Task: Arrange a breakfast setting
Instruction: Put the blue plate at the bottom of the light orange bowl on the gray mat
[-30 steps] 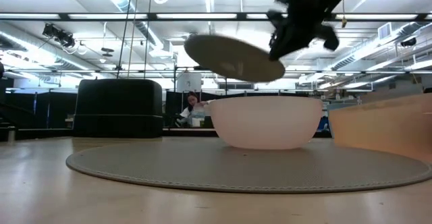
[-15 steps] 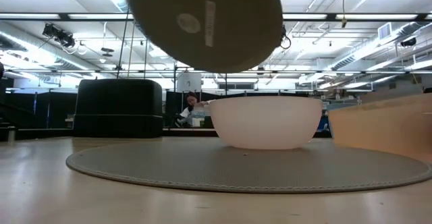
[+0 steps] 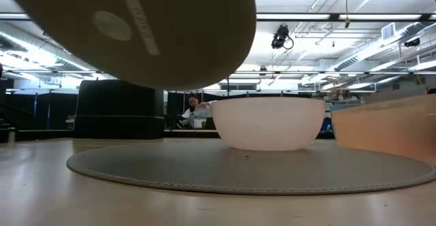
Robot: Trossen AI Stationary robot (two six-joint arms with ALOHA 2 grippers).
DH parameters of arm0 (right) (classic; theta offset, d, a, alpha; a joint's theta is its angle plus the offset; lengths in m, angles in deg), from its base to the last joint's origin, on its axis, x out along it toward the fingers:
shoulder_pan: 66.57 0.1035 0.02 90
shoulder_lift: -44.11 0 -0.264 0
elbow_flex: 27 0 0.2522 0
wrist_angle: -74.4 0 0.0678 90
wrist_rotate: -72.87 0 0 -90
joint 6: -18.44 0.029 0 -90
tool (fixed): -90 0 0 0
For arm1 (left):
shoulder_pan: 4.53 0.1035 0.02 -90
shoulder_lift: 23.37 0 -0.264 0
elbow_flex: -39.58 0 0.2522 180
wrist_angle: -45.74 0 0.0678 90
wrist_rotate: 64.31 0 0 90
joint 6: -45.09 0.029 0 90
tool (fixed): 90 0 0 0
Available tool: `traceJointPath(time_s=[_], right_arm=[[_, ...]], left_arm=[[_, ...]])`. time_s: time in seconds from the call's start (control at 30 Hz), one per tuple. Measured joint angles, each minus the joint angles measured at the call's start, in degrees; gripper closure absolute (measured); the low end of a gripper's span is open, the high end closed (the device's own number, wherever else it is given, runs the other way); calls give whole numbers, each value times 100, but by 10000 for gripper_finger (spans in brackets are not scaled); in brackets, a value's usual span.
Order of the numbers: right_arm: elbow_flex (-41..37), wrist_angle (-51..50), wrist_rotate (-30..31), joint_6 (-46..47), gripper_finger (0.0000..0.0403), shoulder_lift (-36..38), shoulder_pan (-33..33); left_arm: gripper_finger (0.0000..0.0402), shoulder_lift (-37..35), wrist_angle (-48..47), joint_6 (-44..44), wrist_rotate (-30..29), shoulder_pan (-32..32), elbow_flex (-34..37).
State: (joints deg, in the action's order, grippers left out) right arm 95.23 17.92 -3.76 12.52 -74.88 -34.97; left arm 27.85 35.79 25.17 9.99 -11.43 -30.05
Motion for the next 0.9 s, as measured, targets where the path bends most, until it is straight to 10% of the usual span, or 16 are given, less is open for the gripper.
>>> traceJointPath(time_s=[0.9], right_arm=[[106,68,-1247,-172,350,-1319,-73]], left_arm=[[230,17,-757,18,-800,-2177,1]])
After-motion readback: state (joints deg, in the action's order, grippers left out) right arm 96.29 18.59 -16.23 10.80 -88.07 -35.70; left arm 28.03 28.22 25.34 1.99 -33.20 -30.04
